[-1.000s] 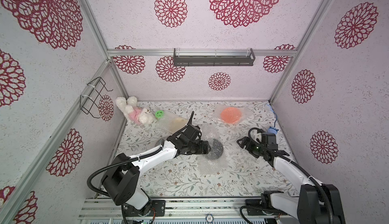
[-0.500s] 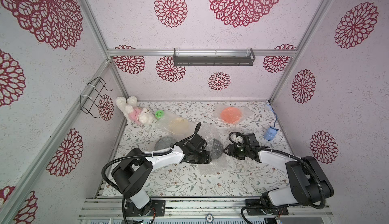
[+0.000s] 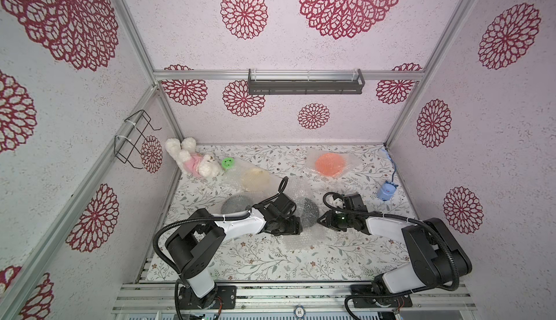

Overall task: Unpack dinner plates from bubble wrap
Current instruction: Unwrap the bubble wrap at the center of the board.

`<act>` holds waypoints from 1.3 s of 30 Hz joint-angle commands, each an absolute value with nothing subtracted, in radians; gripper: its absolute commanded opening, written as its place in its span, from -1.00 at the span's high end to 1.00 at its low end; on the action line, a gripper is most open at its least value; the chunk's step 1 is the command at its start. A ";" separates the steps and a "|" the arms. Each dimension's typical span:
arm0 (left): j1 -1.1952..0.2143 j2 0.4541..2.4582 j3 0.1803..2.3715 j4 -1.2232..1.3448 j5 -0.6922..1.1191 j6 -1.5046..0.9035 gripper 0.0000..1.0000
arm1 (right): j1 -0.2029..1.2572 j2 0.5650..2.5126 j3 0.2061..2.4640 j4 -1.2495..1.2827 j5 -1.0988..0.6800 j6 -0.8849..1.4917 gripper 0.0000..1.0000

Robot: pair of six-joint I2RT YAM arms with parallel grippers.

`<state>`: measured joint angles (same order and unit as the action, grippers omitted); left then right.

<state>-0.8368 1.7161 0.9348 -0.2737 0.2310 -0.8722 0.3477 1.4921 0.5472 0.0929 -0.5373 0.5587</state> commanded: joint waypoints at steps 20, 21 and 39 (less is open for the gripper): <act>-0.840 1.802 0.874 -0.280 0.221 -0.925 -0.39 | 0.466 1.193 0.752 -0.350 -0.215 0.463 1.00; -0.839 1.804 0.874 -0.281 0.220 -0.926 -0.39 | 0.475 1.184 0.763 -0.375 -0.179 0.459 1.00; -0.787 1.582 0.831 -0.210 0.323 -0.906 -0.52 | 0.527 1.156 0.616 -0.114 -0.235 0.585 1.00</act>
<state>-0.8051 1.6520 0.8310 -0.1734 0.3073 -0.9203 0.5255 1.1831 0.6445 -0.2562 -0.1398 0.5266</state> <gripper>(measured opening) 0.755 0.050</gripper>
